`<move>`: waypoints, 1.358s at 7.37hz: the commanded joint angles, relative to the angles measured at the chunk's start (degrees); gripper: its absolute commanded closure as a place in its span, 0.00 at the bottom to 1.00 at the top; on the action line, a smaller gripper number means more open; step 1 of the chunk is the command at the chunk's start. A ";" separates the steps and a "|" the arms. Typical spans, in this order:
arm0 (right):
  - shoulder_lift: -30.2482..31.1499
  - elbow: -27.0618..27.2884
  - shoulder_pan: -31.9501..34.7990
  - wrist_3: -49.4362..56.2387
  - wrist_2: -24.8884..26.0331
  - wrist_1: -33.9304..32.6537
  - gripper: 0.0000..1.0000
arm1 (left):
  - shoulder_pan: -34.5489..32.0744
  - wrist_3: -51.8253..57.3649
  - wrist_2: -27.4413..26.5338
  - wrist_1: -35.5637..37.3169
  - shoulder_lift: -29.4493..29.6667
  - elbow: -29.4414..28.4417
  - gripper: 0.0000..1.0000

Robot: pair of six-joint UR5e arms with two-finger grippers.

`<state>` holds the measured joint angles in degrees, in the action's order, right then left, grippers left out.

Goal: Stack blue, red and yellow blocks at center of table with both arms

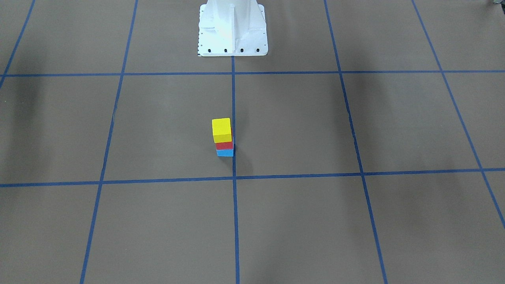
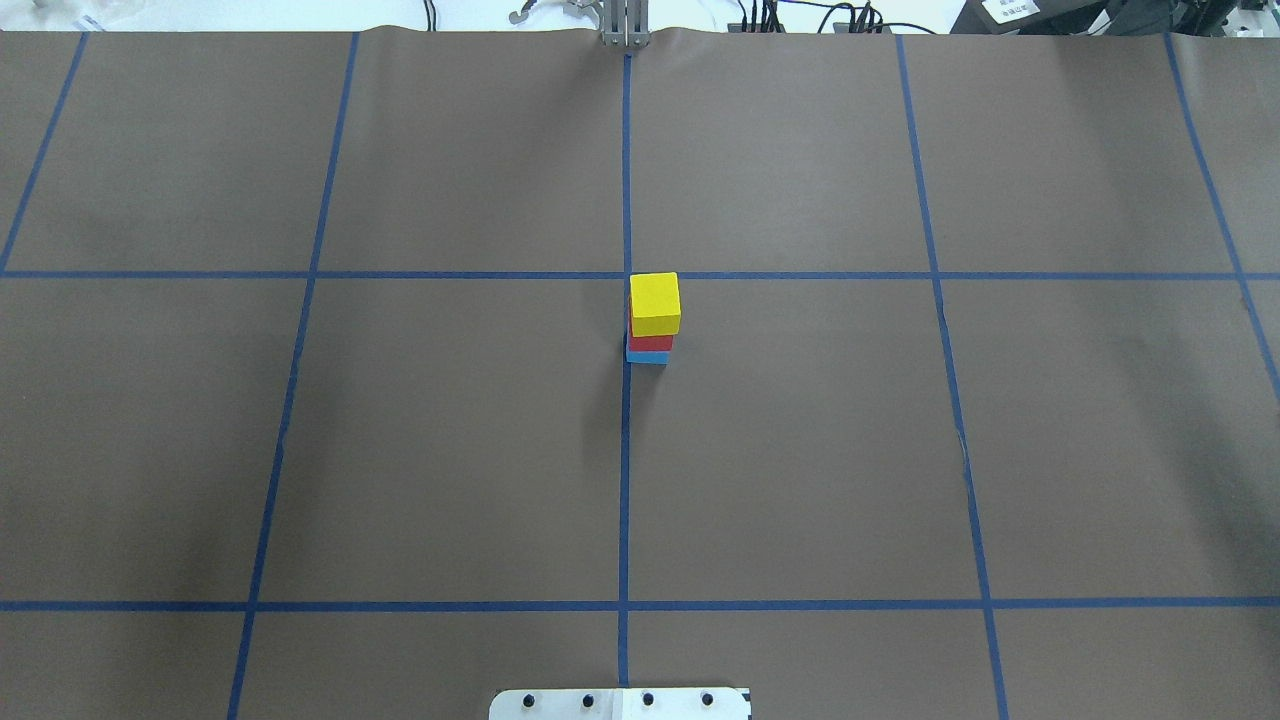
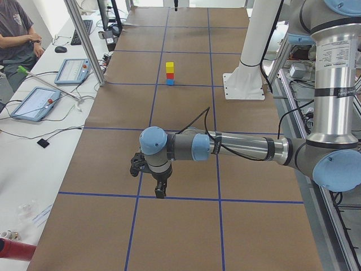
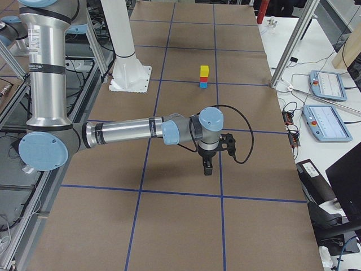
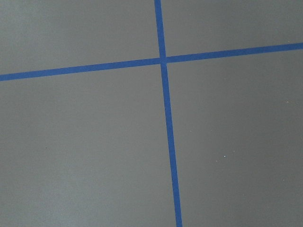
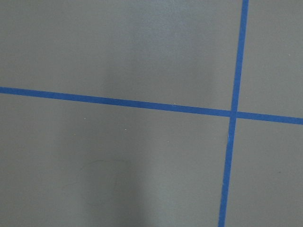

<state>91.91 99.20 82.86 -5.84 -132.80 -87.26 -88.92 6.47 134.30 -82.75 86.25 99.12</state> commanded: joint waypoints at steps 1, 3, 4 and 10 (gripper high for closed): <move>-0.07 -1.55 3.70 4.33 -0.62 -2.28 0.00 | -0.02 -0.40 0.00 0.13 0.15 -0.15 0.00; -0.33 -0.94 3.98 6.72 -0.62 -4.58 0.00 | 0.07 -0.58 0.00 0.14 0.32 -0.24 0.01; -0.16 -0.68 4.07 6.81 -0.71 -4.59 0.00 | 0.07 -0.58 0.00 0.05 0.24 -0.33 0.00; 0.11 -0.32 4.07 6.72 -0.71 -4.85 0.00 | 0.07 -0.40 0.09 -0.04 0.24 0.37 0.00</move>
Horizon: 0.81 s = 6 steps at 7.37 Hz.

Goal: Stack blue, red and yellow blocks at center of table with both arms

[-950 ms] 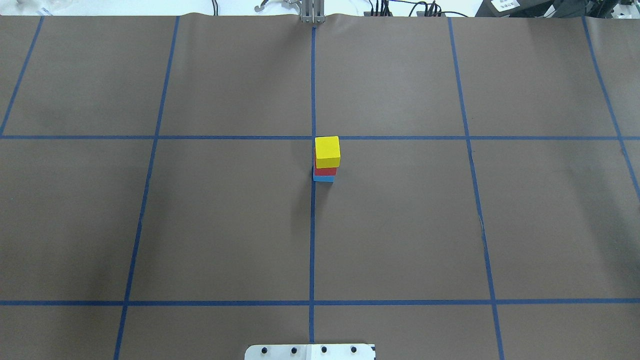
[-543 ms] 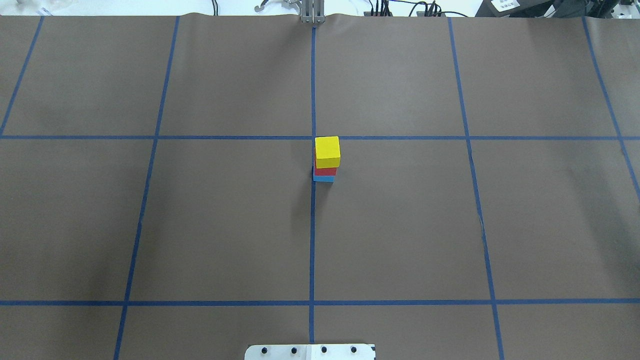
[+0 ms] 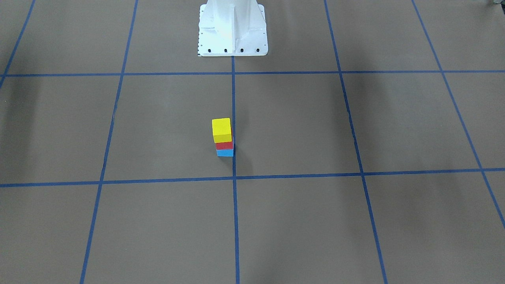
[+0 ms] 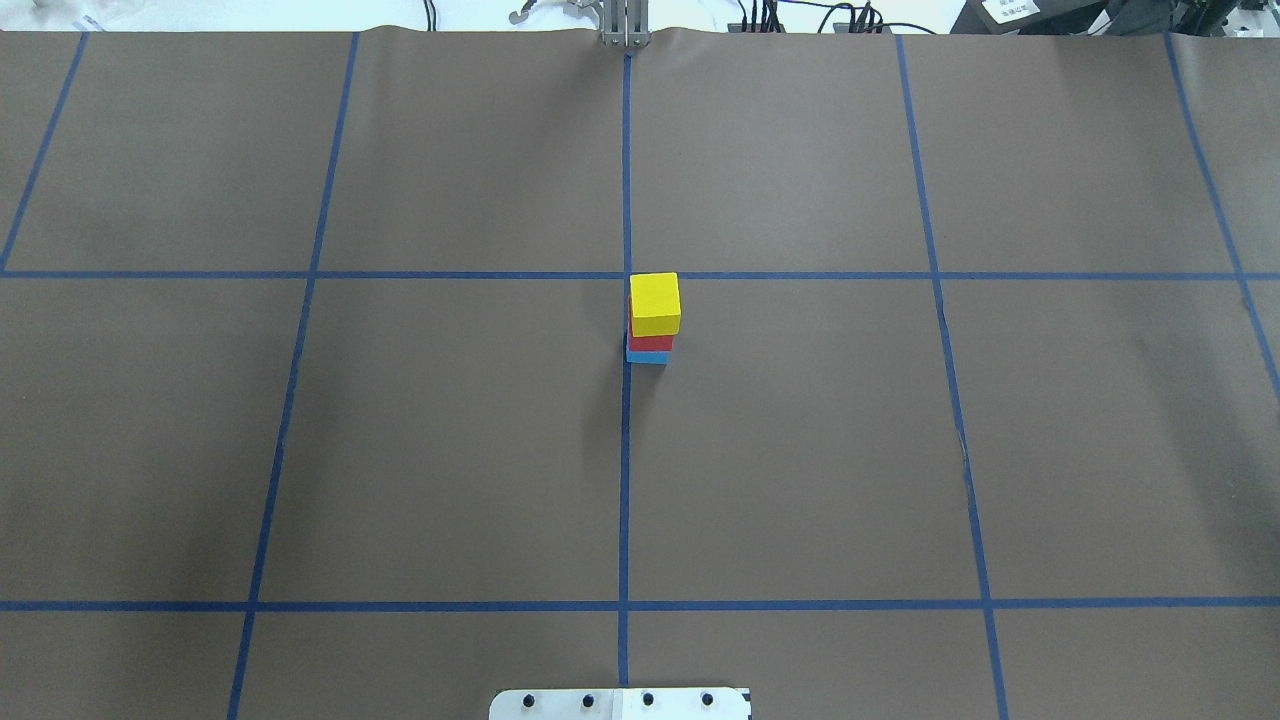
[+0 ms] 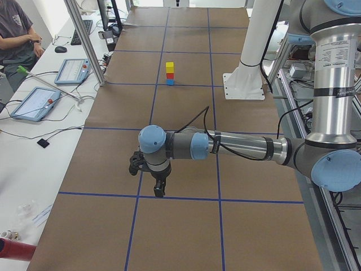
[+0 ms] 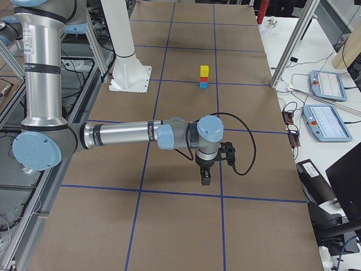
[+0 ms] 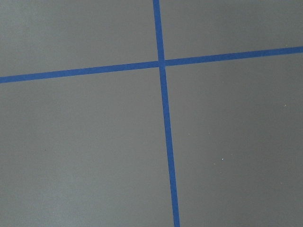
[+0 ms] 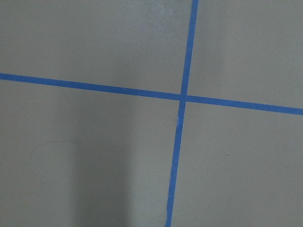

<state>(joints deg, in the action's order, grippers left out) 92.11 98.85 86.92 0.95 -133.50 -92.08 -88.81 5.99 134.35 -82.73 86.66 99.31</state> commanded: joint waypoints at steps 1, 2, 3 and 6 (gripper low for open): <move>-0.09 0.03 0.00 0.01 0.00 -0.03 0.00 | -0.04 0.16 0.04 -0.06 -0.26 0.27 0.00; -0.18 0.11 0.00 -0.07 0.00 -0.03 0.00 | -0.04 0.16 0.04 -0.06 -0.26 0.27 0.00; 0.00 0.37 0.00 -0.07 0.00 -0.03 0.00 | -0.13 0.07 0.04 -0.06 -0.26 0.27 0.00; 0.17 0.20 -0.08 -0.07 0.00 -0.03 0.00 | 0.04 0.16 0.04 -0.24 -0.09 -0.43 0.00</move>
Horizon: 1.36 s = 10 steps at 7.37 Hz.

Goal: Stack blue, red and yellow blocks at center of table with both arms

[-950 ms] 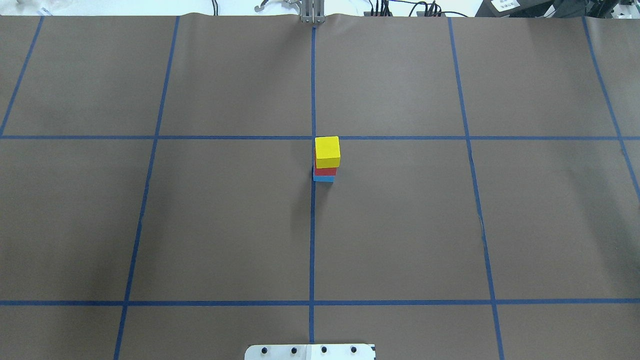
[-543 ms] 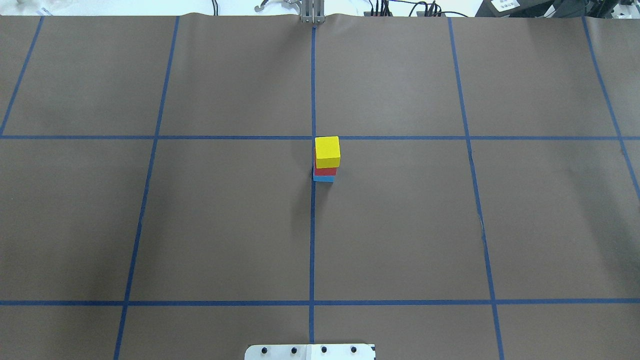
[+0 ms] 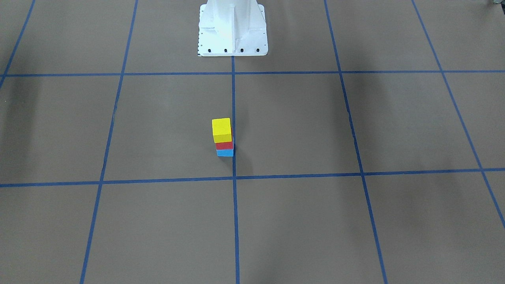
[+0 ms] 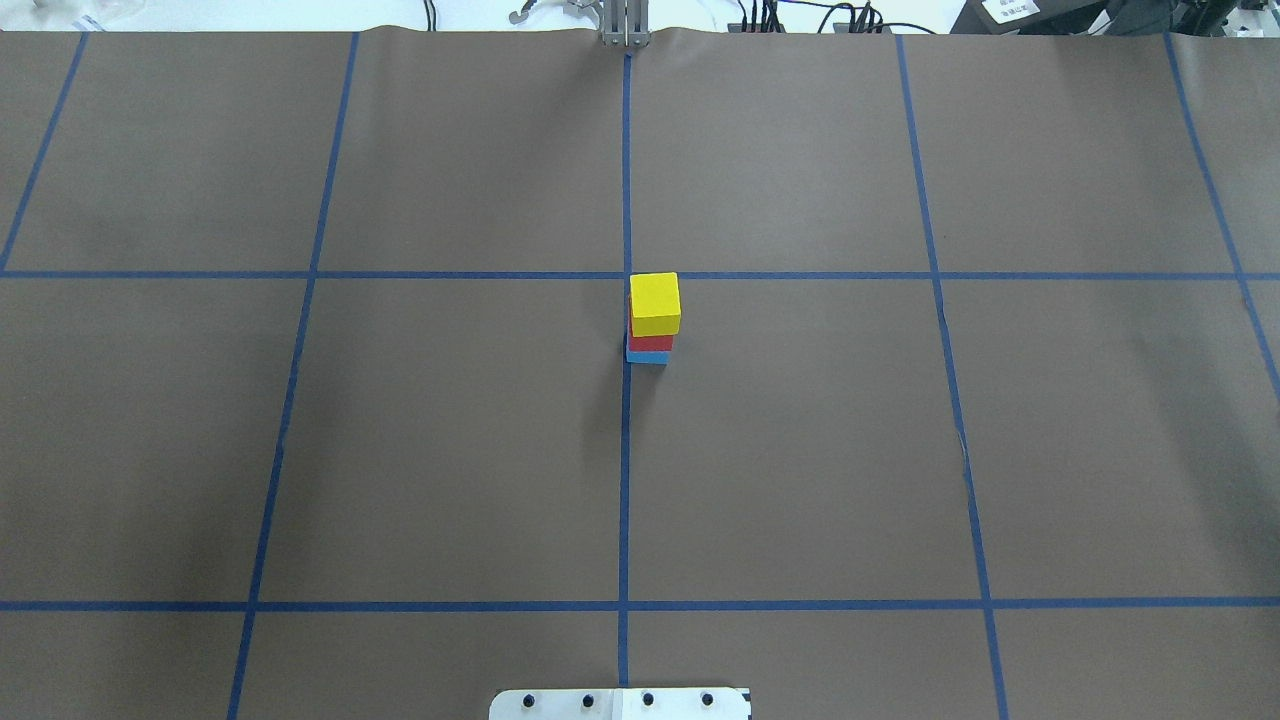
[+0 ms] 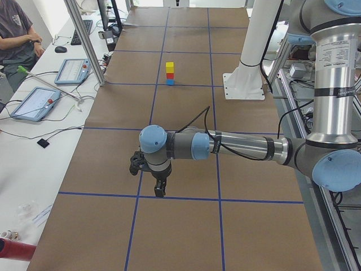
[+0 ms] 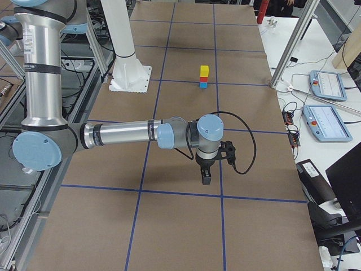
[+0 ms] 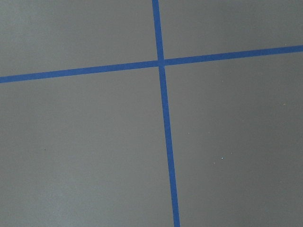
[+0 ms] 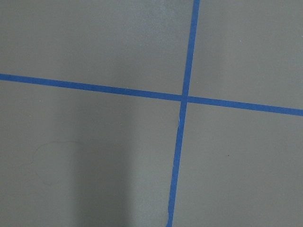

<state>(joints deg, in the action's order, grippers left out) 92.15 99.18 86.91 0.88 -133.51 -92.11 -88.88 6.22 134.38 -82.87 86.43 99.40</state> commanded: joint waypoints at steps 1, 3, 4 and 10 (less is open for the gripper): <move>0.14 -0.04 -0.08 0.00 0.00 0.09 0.00 | 0.11 -0.15 0.00 -0.62 0.31 -0.18 0.00; 0.14 -0.04 0.01 0.00 0.00 0.09 0.00 | 0.11 -0.24 0.00 -0.71 0.31 0.35 0.00; 0.14 -0.04 -0.07 0.00 0.00 0.09 0.00 | 0.11 -0.24 0.00 -0.71 0.31 0.61 0.00; 0.14 -0.12 -0.08 0.00 0.00 0.18 0.00 | 0.29 -0.33 -0.09 -0.80 0.84 -1.23 0.00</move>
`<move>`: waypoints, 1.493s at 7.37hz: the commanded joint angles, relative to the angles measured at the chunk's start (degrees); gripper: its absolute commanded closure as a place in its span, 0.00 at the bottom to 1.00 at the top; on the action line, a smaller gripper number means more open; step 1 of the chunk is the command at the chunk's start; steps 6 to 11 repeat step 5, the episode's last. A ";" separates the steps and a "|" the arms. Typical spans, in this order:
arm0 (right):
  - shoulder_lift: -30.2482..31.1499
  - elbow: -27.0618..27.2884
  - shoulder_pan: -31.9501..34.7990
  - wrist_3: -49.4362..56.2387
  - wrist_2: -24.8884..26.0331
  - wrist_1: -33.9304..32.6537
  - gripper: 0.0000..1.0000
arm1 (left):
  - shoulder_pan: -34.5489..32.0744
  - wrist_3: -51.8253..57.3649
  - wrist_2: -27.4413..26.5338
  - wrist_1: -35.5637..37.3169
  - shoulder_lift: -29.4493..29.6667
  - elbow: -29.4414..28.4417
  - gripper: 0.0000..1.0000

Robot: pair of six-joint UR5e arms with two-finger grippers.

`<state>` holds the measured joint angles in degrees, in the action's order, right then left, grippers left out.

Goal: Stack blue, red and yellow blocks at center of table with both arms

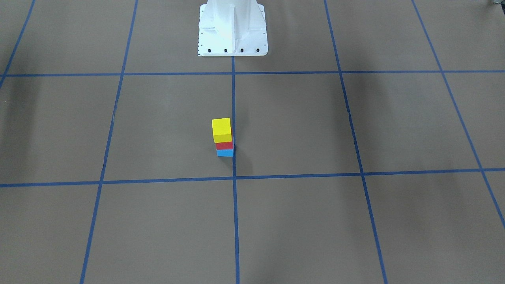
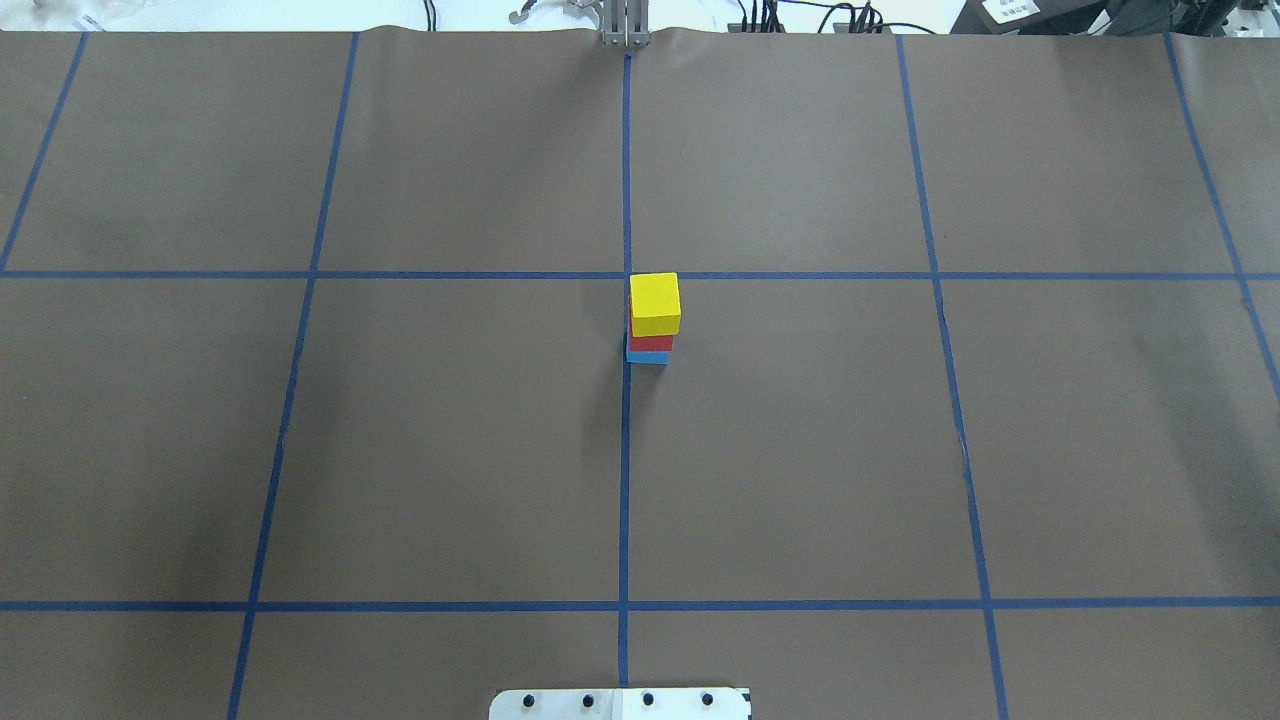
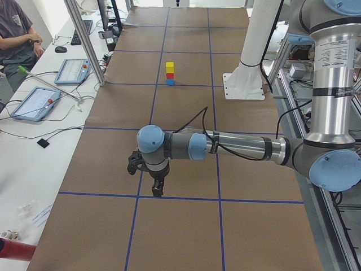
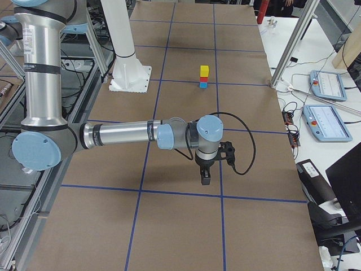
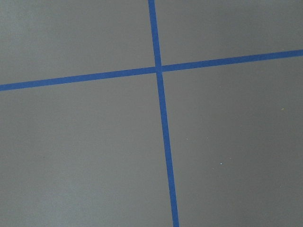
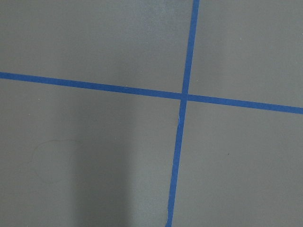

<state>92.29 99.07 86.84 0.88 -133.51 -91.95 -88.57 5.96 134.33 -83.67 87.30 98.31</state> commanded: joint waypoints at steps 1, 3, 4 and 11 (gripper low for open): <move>0.00 -0.01 0.00 0.00 0.00 0.01 0.00 | 0.06 0.11 0.06 -0.01 0.06 -0.40 0.01; 0.00 -0.10 0.00 0.00 0.00 -0.08 0.00 | 0.06 0.02 0.06 -0.01 0.06 -0.66 0.00; 0.00 0.16 0.09 0.00 0.00 -0.08 0.00 | -0.03 0.02 0.06 -0.01 -0.11 -0.23 0.00; 0.00 0.07 0.00 0.00 0.00 -0.08 0.00 | -0.03 0.02 0.06 -0.01 -0.29 -0.14 0.00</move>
